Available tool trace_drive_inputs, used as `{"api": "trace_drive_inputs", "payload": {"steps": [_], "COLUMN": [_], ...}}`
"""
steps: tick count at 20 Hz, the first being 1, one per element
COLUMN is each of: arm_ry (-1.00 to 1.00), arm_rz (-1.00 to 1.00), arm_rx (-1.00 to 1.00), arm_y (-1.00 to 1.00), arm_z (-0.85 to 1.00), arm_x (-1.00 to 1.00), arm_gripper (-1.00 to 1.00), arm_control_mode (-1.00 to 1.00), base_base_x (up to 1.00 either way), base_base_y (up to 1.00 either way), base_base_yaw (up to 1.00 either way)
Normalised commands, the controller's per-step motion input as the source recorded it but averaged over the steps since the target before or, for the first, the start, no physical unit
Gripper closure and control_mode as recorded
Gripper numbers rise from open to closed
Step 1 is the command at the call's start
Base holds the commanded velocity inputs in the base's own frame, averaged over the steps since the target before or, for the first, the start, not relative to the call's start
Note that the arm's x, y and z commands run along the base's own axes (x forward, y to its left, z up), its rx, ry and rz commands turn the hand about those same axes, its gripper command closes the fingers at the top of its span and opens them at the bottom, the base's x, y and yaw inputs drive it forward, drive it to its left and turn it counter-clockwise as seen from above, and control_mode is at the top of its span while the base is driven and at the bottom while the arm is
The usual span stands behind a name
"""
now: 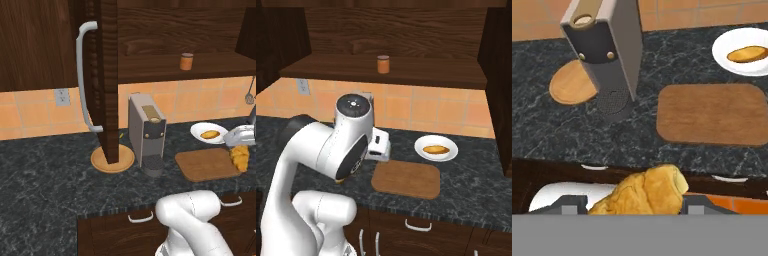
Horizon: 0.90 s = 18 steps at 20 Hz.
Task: From the different types of pastries on the counter, select a croissant and place it on the cutting board. Then retrieve a jar of jam from the cabinet and place it alongside the croissant on the cutting board.
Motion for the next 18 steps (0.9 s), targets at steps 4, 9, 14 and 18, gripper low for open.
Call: {"api": "trace_drive_inputs", "payload": {"steps": [4, 9, 14, 18], "arm_ry": [0.11, 0.09, 0.11, 0.02], "arm_rz": [0.06, 0.06, 0.11, 0.03], "arm_rx": [-0.23, -0.21, -0.01, 0.02], "arm_y": [-0.01, -0.29, -0.71, 0.00], "arm_z": [-0.22, -0.75, -0.92, -0.18], "arm_x": [0.92, 0.87, 0.88, 0.09], "arm_gripper": [1.00, 1.00, 1.00, 1.00], "arm_control_mode": [-1.00, -1.00, -1.00, -1.00], "base_base_x": [0.00, 0.00, 0.00, 0.00], "base_base_y": [0.00, 0.00, 0.00, 0.00], "base_base_yaw": [0.00, 0.00, 0.00, 0.00]}}
